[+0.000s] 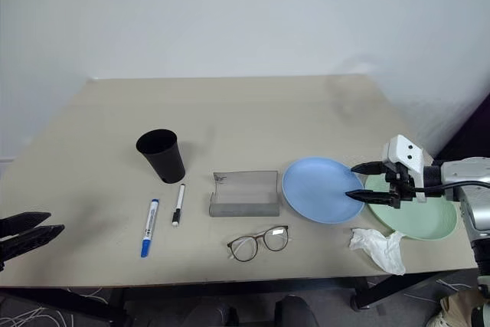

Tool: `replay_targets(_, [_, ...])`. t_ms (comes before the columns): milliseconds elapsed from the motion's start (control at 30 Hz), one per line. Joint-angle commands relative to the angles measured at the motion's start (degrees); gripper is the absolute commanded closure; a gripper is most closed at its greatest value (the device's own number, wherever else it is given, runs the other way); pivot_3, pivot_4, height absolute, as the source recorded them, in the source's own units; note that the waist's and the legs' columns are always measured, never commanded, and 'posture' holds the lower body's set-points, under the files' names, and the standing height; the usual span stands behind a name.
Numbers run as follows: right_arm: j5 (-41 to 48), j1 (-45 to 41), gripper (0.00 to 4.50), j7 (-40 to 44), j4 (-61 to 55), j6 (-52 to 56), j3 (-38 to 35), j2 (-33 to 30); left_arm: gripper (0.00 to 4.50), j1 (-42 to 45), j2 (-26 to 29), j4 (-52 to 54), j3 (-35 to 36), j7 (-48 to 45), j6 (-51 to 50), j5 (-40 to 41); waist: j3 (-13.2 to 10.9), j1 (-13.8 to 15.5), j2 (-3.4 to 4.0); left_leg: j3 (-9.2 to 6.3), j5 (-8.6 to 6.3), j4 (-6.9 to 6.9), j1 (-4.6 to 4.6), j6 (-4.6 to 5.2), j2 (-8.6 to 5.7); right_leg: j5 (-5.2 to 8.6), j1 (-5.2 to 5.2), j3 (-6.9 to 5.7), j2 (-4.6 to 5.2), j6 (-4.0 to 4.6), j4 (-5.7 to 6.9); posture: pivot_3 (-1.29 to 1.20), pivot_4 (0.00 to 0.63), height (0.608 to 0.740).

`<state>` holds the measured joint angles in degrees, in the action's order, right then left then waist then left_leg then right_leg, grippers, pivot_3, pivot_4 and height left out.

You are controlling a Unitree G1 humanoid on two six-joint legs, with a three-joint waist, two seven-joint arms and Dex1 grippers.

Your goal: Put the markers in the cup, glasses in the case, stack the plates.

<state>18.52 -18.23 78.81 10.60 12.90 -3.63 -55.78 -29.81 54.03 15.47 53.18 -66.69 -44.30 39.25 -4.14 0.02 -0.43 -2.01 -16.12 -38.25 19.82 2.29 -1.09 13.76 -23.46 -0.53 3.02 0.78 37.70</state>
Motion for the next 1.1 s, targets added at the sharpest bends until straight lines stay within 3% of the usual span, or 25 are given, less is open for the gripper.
replay_targets(33, [1.27, 0.13, 1.16, -0.49, -2.39, 0.32, -1.36, 0.28, 1.65, -0.06, -0.19, 2.08, 2.63, 0.31, -0.28, 0.98, 0.00, 0.00, -0.01, 0.00, 0.00, 0.00, 0.00, 0.00, 0.00, 0.00, 0.00, 0.00, 0.00, 0.00, 0.00, 0.00, 0.000, 0.738])
replay_targets(667, [0.98, 2.36, 1.16, -2.02, -2.64, 1.80, -5.18, -2.80, 1.65, 6.28, 0.05, 0.69, -4.64, 1.60, 0.17, 0.37, 0.00, 0.17, -0.05, 0.02, 0.00, 0.00, 0.01, 0.00, 0.00, -0.02, -0.02, -0.02, 0.00, -0.03, -0.02, 0.00, 0.000, 0.738])
replay_targets(1100, [-0.62, 8.68, 1.16, -3.83, -3.48, 2.75, -8.39, -6.96, 1.65, 10.80, -0.43, -0.46, -10.64, 1.98, 2.60, 0.06, 0.00, 0.19, -0.09, 0.03, -0.01, 0.00, 0.00, -0.01, -0.01, -0.01, 0.01, -0.01, 0.00, -0.02, -0.02, 0.00, 0.000, 0.738])
